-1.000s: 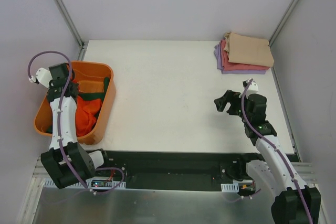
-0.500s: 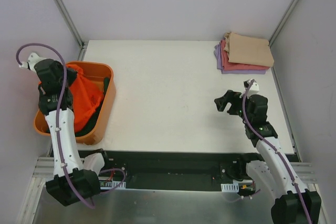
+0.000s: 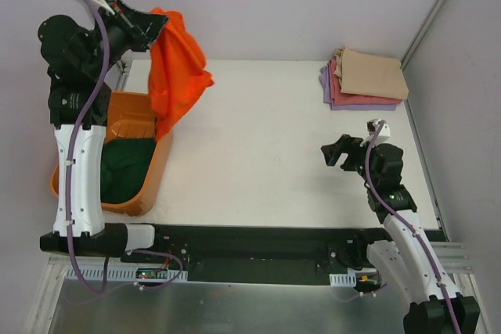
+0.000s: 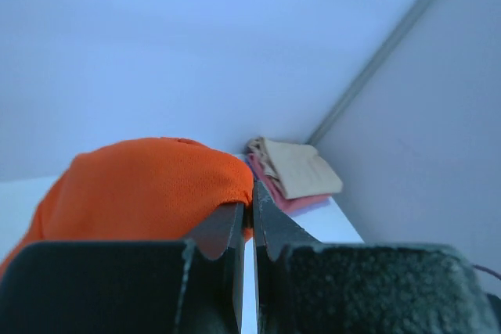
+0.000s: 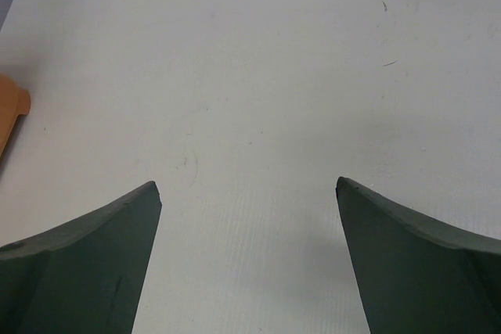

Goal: Fold and stack the t-shirts
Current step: Move the tshirt to the center of the board

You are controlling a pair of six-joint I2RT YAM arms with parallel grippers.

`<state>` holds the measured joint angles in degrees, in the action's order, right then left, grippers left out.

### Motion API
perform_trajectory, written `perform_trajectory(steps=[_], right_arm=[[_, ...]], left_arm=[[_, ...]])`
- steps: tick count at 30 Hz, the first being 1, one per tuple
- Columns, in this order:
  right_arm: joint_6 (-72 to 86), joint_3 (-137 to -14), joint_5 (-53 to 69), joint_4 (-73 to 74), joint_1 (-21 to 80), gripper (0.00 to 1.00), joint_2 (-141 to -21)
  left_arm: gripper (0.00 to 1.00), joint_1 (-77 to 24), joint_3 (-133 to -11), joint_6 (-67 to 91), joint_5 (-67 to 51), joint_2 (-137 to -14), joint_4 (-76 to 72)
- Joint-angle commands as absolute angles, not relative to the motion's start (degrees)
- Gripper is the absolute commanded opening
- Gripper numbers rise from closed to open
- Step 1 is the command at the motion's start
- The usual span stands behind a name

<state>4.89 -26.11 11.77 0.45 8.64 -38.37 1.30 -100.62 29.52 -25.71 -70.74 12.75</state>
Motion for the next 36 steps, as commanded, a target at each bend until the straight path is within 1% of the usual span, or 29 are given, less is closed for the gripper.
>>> perform_trajectory(steps=[1, 5, 10, 12, 14, 16, 18, 19, 20, 21, 22, 25, 28, 33, 36], right_arm=[[4.3, -27.0, 11.0, -0.9, 8.4, 0.96, -37.0], [4.1, -27.2, 10.5, -0.5, 8.5, 0.96, -36.9], [4.2, -27.3, 10.4, -0.3, 8.5, 0.96, -37.2], [4.0, -27.5, 10.1, -0.3, 8.4, 0.96, -37.3], [3.6, -27.6, 9.4, 1.5, 8.4, 0.96, -36.8], [3.3, -27.7, 8.8, 1.9, 8.5, 0.96, -36.4], [3.1, -27.9, 8.0, 2.7, 8.5, 0.96, -36.1], [3.0, -27.9, 7.7, 3.0, 8.6, 0.96, -36.2], [2.8, -28.1, 7.5, 3.4, 8.5, 0.96, -36.2], [2.6, -28.4, 7.3, 3.9, 8.4, 0.96, -36.5], [2.6, -28.6, 7.3, 4.4, 8.5, 0.96, -36.8], [2.4, -29.8, 7.6, 6.1, 8.5, 0.96, -38.6], [2.5, -30.4, 8.9, 6.3, 8.5, 0.96, -40.5], [2.7, -31.6, 12.3, 6.5, 8.5, 0.96, -45.5], [4.7, -32.7, 14.5, 5.6, 8.8, 0.96, -50.6]], left_arm=[[0.0, -6.0, -112.1, 28.1, -40.4, -78.0, 9.5], [0.0, -15.8, -115.6, 25.0, -40.3, -82.3, 9.5], [0.0, -20.7, -118.2, 25.7, -40.9, -90.0, 9.5], [0.0, -22.1, -119.8, 26.9, -43.2, -94.3, 9.6], [0.0, -23.3, -120.4, 27.2, -48.0, -98.2, 9.6], [0.01, -24.5, -118.1, 26.2, -52.4, -101.6, 9.4], [0.13, -25.1, -114.3, 24.8, -53.1, -104.3, 9.5], [0.26, -25.2, -112.3, 24.3, -52.3, -105.5, 9.4], [0.46, -25.2, -110.9, 23.7, -51.0, -106.9, 9.7], [0.75, -25.0, -110.1, 23.2, -49.1, -108.1, 11.1], [0.99, -24.8, -110.1, 22.4, -46.6, -109.5, 12.9], [0.99, -24.1, -107.4, 20.0, -40.8, -108.8, 17.0], [0.99, -24.2, -98.7, 18.4, -31.9, -102.6, 17.1], [0.99, -24.1, -79.7, 20.0, -13.2, -90.6, 16.5], [0.99, -24.2, -67.1, 23.5, -8.9, -84.7, 13.9]])
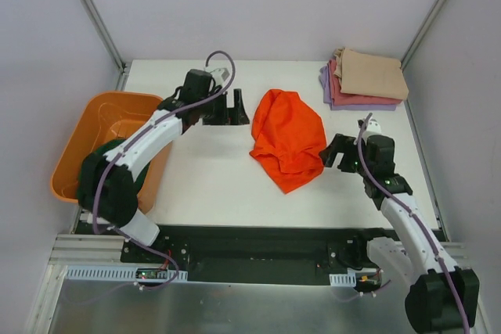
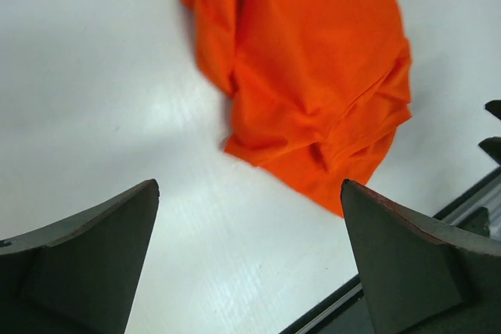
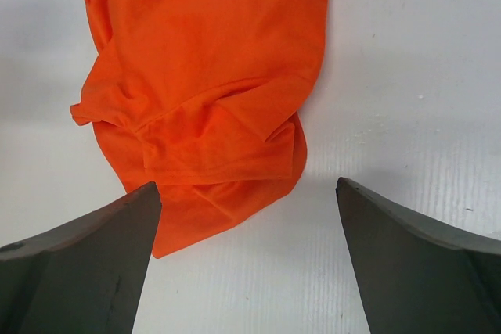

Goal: Fold and stack the t-shirts
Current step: Move the tshirt to the center of the board, then flatten out the tshirt

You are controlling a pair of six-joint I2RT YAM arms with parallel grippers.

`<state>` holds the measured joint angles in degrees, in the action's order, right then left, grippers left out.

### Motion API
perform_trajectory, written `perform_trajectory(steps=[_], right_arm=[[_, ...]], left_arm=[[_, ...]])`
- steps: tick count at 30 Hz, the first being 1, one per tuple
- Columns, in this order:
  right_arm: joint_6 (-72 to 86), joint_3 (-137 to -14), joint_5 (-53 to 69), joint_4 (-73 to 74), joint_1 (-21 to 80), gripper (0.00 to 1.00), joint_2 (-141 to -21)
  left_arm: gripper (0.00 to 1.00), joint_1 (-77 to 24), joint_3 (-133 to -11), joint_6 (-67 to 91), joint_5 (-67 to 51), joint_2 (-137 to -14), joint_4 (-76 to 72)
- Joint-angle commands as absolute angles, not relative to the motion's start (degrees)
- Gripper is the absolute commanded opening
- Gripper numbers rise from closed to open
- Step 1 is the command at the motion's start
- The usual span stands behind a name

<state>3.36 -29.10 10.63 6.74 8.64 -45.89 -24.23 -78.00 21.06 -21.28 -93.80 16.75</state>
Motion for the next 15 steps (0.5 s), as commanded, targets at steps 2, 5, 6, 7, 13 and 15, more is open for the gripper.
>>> perform_trajectory(steps=[2, 5, 6, 7, 13, 15], right_arm=[[5.2, -34.2, 15.8, 5.5, 9.5, 0.96, -55.1], [0.8, -38.7, 13.7, 8.8, 15.6, 0.96, -59.9], [-2.3, -40.2, 10.1, 10.6, 20.2, 0.96, -61.7], [-4.0, -42.0, 6.6, 11.9, 24.6, 0.96, -63.7], [1.5, -49.3, -6.8, 11.3, 37.7, 0.99, -76.3], [2.4, -52.3, -8.8, 12.2, 40.8, 0.92, -80.8]], left_arm=[[0.99, -24.2, -60.9, 27.4, -9.6, -82.3, 11.1], [0.99, -24.3, -55.1, 30.4, -11.1, -80.9, 7.2], [0.99, -24.3, -53.9, 31.0, -10.6, -80.9, 7.2], [0.99, -24.3, -52.7, 31.6, -10.1, -80.8, 7.1], [0.99, -24.3, -48.2, 33.4, -4.3, -80.0, 6.1], [0.99, -24.3, -47.5, 33.7, -2.0, -80.0, 6.2]])
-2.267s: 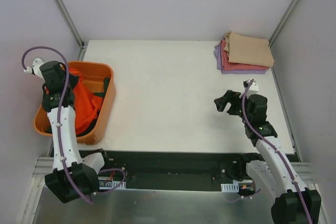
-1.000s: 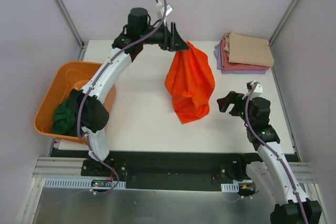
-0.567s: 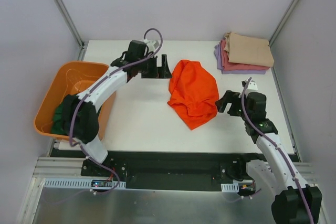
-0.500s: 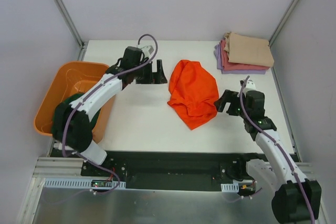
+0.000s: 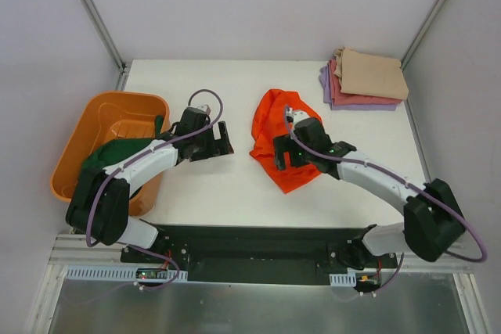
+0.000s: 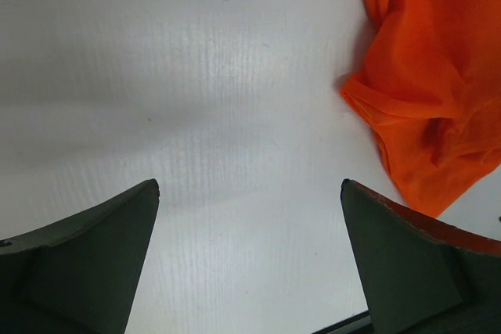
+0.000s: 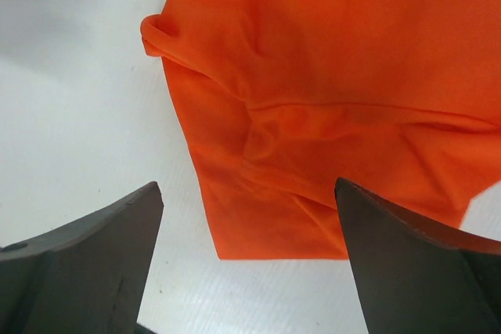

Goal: Fold and stack the t-shirts
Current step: Flatten out the tshirt

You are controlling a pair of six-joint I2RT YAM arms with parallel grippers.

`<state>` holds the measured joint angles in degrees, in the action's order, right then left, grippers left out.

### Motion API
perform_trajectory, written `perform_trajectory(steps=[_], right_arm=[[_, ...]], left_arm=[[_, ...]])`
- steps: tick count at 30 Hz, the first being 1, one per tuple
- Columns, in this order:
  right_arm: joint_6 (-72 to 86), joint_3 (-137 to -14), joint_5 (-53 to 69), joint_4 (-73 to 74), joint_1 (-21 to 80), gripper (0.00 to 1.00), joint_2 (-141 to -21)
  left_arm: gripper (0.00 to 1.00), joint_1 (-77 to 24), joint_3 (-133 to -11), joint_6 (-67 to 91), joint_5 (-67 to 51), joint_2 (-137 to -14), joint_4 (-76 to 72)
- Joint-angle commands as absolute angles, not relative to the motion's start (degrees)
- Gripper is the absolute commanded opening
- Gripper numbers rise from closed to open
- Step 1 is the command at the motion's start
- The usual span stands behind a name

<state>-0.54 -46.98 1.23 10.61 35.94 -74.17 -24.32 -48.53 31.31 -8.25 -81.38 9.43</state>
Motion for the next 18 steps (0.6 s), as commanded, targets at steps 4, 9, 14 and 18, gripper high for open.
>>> perform_trajectory(steps=[4, 9, 14, 18], right_arm=[[6.1, -57.5, -16.1, 17.3, 44.4, 0.79, -87.7], [9.0, -58.7, -15.6, 18.5, 44.7, 0.64, -91.9], [10.4, -59.1, -15.6, 18.9, 45.1, 0.61, -94.7], [11.3, -59.4, -15.0, 17.8, 45.1, 0.56, -96.2]], left_arm=[[0.99, -24.3, -47.5, 33.7, -2.5, -80.1, 5.8], [0.99, -24.3, -47.3, 33.7, -2.0, -80.0, 5.8], [0.99, -24.3, -47.3, 33.7, -2.7, -80.0, 5.7], [0.99, -24.3, -47.2, 33.7, -3.2, -79.9, 5.5]])
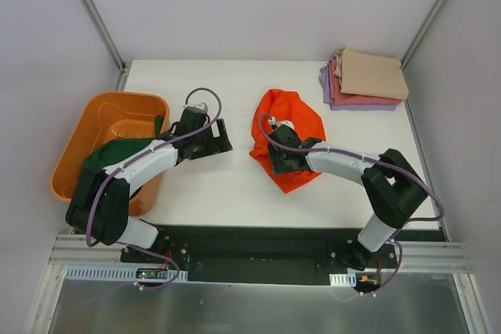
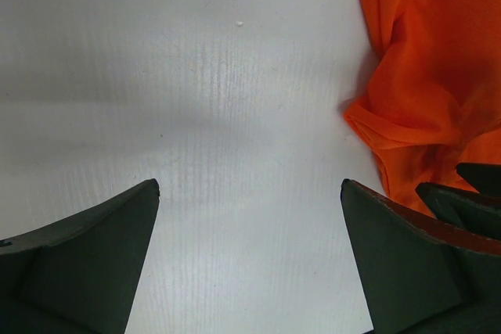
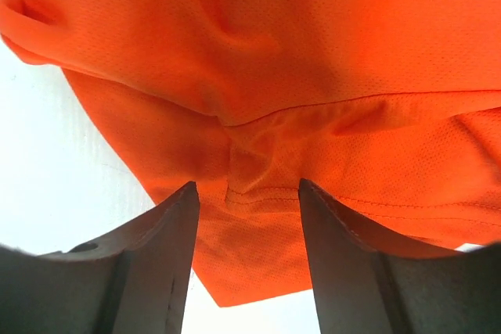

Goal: Fold and stack the t-shirts
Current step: Flatten out the tshirt

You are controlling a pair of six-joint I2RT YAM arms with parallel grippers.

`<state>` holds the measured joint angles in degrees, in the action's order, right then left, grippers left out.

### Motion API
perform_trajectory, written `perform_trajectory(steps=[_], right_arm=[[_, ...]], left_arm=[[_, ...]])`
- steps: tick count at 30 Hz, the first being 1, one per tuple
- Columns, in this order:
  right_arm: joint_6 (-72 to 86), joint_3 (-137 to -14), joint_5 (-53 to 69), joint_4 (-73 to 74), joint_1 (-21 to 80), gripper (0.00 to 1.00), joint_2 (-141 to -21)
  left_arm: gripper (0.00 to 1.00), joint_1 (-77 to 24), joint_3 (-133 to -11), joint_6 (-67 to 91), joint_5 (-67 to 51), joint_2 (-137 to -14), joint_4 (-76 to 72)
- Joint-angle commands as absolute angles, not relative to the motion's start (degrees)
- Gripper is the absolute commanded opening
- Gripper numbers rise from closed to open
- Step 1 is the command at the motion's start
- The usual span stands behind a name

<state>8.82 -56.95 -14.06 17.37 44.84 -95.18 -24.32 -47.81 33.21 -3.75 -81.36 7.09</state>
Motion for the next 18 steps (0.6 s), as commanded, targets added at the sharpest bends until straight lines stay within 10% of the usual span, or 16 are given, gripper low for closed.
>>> perform_trajectory(steps=[1, 13, 18], right_arm=[[11.4, -59.4, -15.3, 17.7, 45.1, 0.55, -96.7], [11.5, -59.0, -24.3, 17.8, 44.7, 0.01, -94.7], [8.5, -59.2, -26.4, 18.1, 43.0, 0.01, -88.9]], left_arm=[[0.99, -24.3, -47.2, 33.7, -3.3, -79.9, 5.5], [0.99, -24.3, -46.1, 32.3, -6.9, -80.1, 3.0], [0.99, -25.2, -45.3, 31.9, -15.4, -80.9, -2.4]])
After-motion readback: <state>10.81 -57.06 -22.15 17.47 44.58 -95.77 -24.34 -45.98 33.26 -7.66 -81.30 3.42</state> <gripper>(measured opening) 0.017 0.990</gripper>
